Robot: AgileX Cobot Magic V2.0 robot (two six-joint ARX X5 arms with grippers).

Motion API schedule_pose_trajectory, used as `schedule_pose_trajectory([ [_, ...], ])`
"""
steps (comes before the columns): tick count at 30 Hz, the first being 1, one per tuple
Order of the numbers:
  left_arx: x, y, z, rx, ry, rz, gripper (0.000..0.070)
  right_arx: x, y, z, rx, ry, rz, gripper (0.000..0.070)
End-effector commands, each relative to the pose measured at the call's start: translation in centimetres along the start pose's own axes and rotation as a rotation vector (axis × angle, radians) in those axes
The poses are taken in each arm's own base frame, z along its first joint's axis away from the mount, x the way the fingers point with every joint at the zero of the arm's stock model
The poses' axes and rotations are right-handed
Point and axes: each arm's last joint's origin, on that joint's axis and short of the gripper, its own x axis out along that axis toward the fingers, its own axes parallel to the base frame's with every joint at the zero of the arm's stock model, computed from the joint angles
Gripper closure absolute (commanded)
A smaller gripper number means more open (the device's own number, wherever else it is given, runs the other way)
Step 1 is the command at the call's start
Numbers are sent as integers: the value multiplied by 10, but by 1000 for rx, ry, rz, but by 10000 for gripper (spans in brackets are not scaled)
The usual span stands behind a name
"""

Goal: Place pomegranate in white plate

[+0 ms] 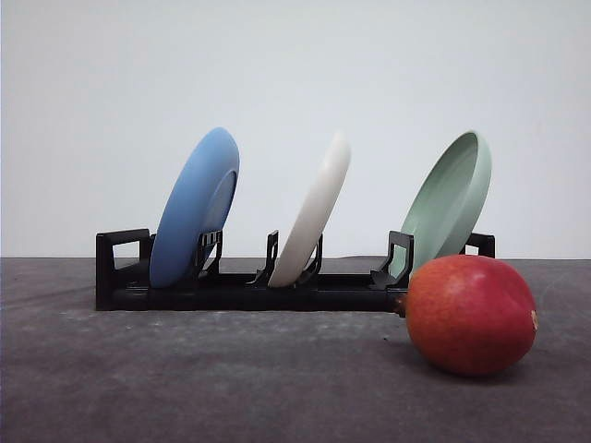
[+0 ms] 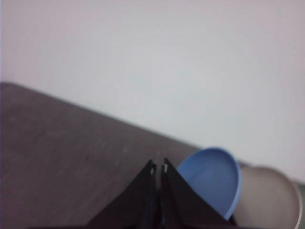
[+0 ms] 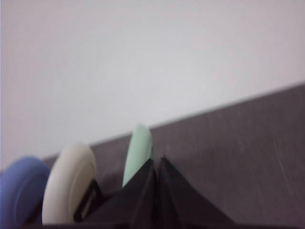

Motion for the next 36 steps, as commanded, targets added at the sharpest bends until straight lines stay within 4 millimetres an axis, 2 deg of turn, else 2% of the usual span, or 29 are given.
schedule_pose_trajectory([
  [1, -1, -3, 8, 48, 51, 18, 697, 0, 2, 4, -21, 47, -10, 680],
  [9, 13, -11, 26, 133, 327, 40, 697, 17, 5, 4, -99, 282, 75, 679],
  [16, 38, -13, 22, 168, 500, -33, 697, 34, 3, -6, -146, 436, 116, 678],
  [25, 61, -35, 18, 344, 494, -254, 697, 35, 14, -11, -268, 477, 244, 678],
  [29, 68, -44, 14, 457, 494, -344, 697, 34, 17, -13, -301, 486, 296, 678],
  [33, 71, -49, 9, 495, 519, -385, 697, 34, 19, -13, -309, 490, 312, 675],
  [35, 72, -50, 8, 496, 524, -393, 691, 34, 19, -13, -309, 489, 313, 615],
  [36, 72, -50, 8, 496, 524, -396, 646, 34, 19, -13, -309, 487, 313, 545],
])
